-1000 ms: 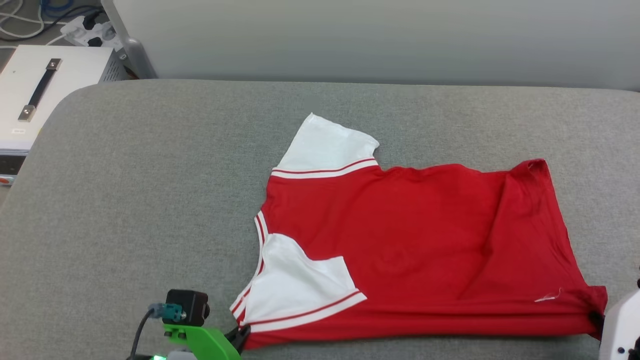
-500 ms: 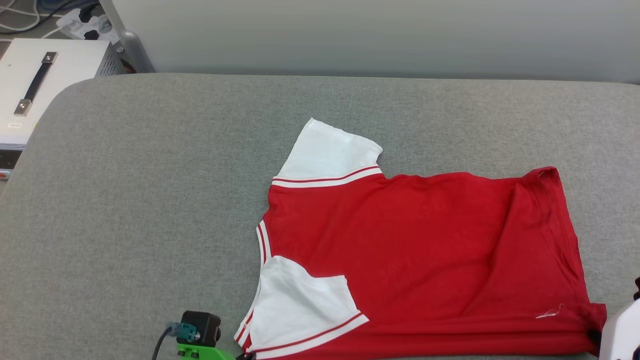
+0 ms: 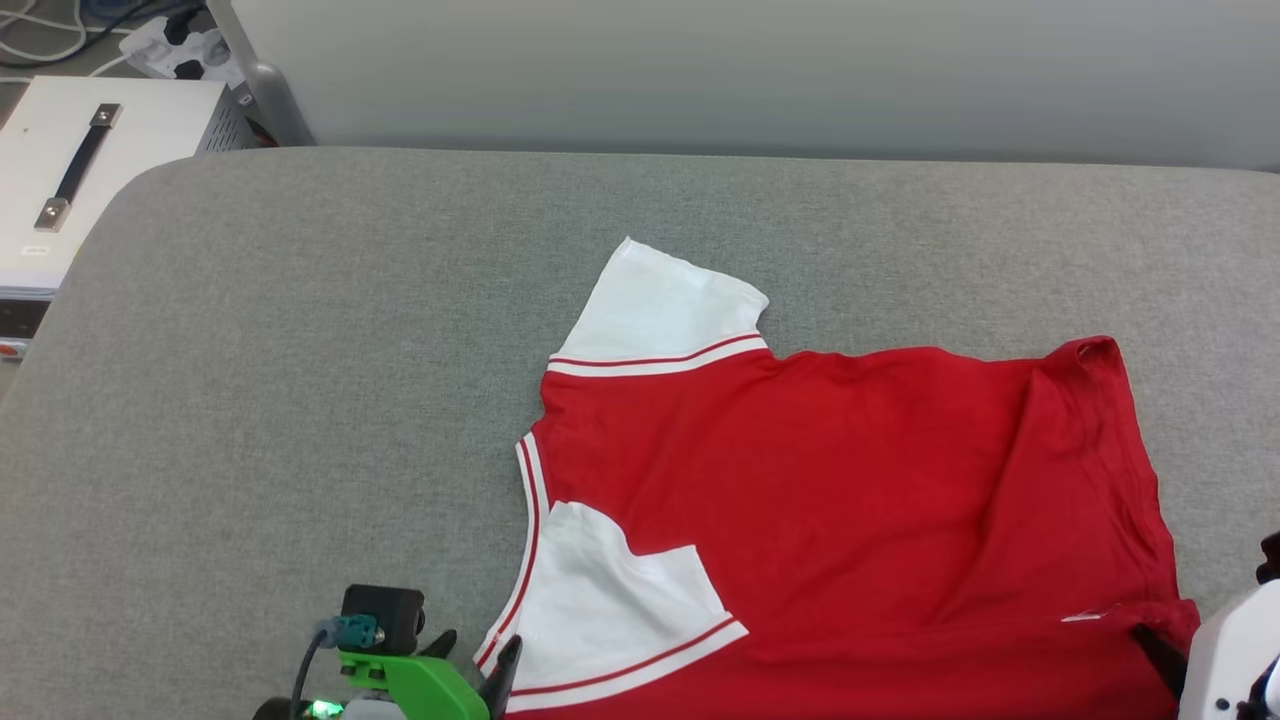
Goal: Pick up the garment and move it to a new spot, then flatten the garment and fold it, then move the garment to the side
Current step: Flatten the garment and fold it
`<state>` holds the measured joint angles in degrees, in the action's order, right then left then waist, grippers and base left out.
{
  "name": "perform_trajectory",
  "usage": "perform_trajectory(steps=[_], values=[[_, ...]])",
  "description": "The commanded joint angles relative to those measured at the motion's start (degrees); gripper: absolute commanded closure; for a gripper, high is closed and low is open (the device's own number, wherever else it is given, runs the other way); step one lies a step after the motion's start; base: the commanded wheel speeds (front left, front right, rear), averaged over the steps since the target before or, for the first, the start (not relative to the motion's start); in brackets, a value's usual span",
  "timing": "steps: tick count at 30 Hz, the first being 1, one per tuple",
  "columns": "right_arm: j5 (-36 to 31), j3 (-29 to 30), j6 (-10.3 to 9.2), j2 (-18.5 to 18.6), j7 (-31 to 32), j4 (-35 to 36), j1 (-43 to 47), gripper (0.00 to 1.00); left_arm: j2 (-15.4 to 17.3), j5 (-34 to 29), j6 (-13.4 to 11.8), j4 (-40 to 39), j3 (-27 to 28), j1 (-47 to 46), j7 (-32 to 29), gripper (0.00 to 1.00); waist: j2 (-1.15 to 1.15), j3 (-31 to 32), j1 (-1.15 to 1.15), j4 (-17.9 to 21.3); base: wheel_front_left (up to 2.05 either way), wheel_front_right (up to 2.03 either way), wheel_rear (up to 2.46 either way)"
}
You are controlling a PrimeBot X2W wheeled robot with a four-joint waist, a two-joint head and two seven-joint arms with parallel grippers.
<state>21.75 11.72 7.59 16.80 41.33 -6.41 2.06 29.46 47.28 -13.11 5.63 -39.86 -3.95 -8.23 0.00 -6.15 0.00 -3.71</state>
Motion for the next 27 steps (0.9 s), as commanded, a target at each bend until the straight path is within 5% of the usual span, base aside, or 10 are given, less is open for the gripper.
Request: perform_trajectory(steps=[1, 13, 20, 27], values=[[0.6, -0.1, -0.1, 0.4, -0.9, 1.0, -0.8, 0.0, 0.3, -1.0, -0.2, -0.7, 0.7, -1.5, 1.0, 0.0, 0.0, 0.5, 0.0, 0.4, 0.0, 0.0, 0.0], [2.3, -3.6, -0.1, 0.9, -5.2, 14.3, -2.9, 0.0, 2.0, -2.2, 0.5, -8.5, 5.2, -10.6, 2.8, 0.0, 0.0, -1.8, 0.0, 5.9, 0.0, 0.0, 0.0], [3.0, -6.2, -0.1, -0.5, -5.2, 20.2, -5.7, 0.0, 3.1, -0.7, 5.0, -7.8, 6.0, -25.2, -6.2, 0.0, 0.0, -7.6, 0.0, 10.6, 0.0, 0.0, 0.0], [3.2, -8.9, -0.1, -1.5, -7.0, 22.7, -8.9, 0.0, 3.8, 2.1, 9.7, 2.0, 5.7, -43.0, -20.4, 0.0, 0.0, -14.0, 0.0, 15.1, 0.0, 0.0, 0.0]])
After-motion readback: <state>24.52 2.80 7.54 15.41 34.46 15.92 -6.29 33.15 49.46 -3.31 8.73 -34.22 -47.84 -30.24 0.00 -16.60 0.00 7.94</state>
